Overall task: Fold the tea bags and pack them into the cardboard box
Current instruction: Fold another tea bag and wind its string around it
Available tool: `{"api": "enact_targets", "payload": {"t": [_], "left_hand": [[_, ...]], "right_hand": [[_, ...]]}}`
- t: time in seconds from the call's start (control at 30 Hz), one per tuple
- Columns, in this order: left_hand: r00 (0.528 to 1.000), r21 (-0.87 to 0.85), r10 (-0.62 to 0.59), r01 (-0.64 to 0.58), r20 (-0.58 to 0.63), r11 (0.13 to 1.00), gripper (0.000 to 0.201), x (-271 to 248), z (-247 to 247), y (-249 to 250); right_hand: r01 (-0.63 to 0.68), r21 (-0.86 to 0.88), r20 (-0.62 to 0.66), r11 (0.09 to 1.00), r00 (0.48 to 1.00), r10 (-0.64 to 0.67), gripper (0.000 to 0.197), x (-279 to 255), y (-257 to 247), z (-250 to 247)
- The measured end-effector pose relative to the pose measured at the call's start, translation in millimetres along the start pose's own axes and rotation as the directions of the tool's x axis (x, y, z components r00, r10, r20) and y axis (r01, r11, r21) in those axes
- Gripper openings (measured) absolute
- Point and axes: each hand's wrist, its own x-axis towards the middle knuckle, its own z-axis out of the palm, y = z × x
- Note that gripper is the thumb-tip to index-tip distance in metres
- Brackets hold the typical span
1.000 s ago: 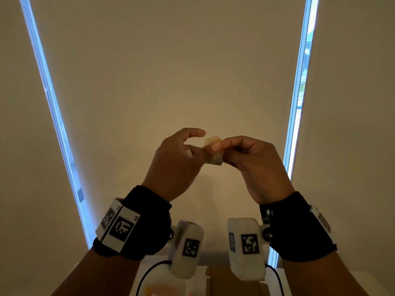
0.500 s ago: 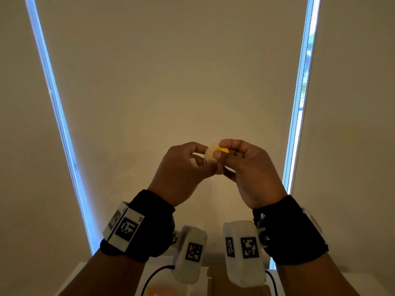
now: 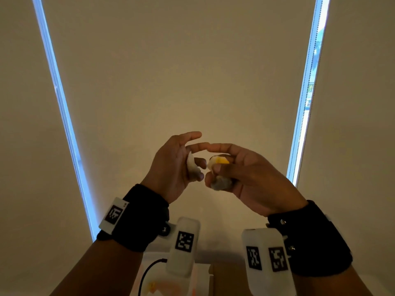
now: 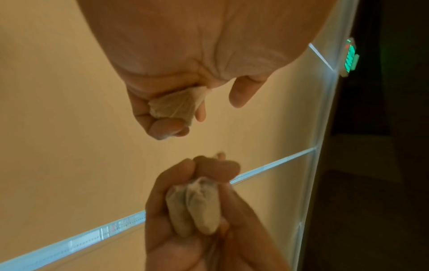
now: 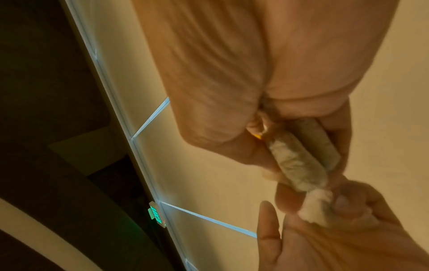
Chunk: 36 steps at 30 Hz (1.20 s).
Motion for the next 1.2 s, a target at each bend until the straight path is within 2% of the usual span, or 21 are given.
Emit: {"api": "enact_targets", "payload": {"t": [0.07, 0.17, 0.27, 0.57, 0.67, 0.77, 0.87, 0.9, 1.0, 1.07, 1.2], "left_hand": [[0.998, 0.187, 0.056, -0.053, -0.009, 0.981, 0.063, -0.1, 5.6, -1.3], [0.994, 0.391, 0.089, -0.107, 0.063, 0.914, 0.076, -2.7, 12.0, -7.5], [0.986, 0.400, 0.071, -0.127, 0.152, 0.908, 0.081, -6.2, 19.0, -8.8], [0.990, 0.349, 0.103, -0.129, 0.092, 0.928, 0.072, -0.3, 11.5, -3.1], [0.984, 0.398, 0.122, -0.165, 0.130, 0.903, 0.079, -1.1, 13.2, -5.1], [0.981, 0.437, 0.098, -0.163, 0.166, 0.885, 0.079, -4.7, 16.9, -7.6], [0.979, 0.444, 0.106, -0.173, 0.172, 0.879, 0.087, -4.0, 17.2, -8.7], [0.979, 0.445, 0.117, -0.180, 0.166, 0.877, 0.086, -3.1, 16.6, -8.0], [0.983, 0.411, 0.129, -0.171, 0.129, 0.895, 0.051, -3.0, 13.3, -4.2], [0.984, 0.392, 0.147, -0.177, 0.105, 0.903, 0.036, -4.2, 8.7, -1.9], [0.964, 0.525, 0.242, -0.262, 0.107, 0.810, 0.018, -4.7, -4.7, -3.6]], "right_hand": [[-0.062, 0.052, 0.046, 0.997, 0.997, 0.060, 0.037, 0.7, -1.6, 2.3], [-0.095, 0.009, 0.104, 0.995, 0.990, 0.093, 0.027, 1.5, -2.7, 6.4], [-0.116, -0.058, 0.078, 0.992, 0.990, 0.120, 0.028, 2.0, -0.1, 5.3], [-0.056, -0.052, -0.020, 0.997, 0.998, 0.055, 0.020, 0.2, 0.4, -1.9], [-0.064, -0.042, -0.024, 0.997, 0.998, 0.063, 0.025, 1.4, 1.9, 1.6], [-0.061, -0.080, -0.041, 0.995, 0.997, 0.058, 0.019, 2.6, 4.3, 5.0], [-0.059, -0.105, -0.082, 0.993, 0.995, 0.050, 0.017, 4.8, 6.2, 4.8], [-0.063, -0.100, -0.100, 0.993, 0.994, 0.053, 0.017, 5.5, 6.3, 4.0], [-0.063, -0.054, -0.152, 0.997, 0.987, 0.054, 0.021, 7.8, 6.7, 0.4], [-0.039, -0.016, -0.191, 0.999, 0.981, 0.035, 0.021, 9.3, 5.6, -3.3], [-0.021, 0.038, -0.212, 0.999, 0.977, 0.029, 0.024, 10.2, 2.0, -9.7]]}}
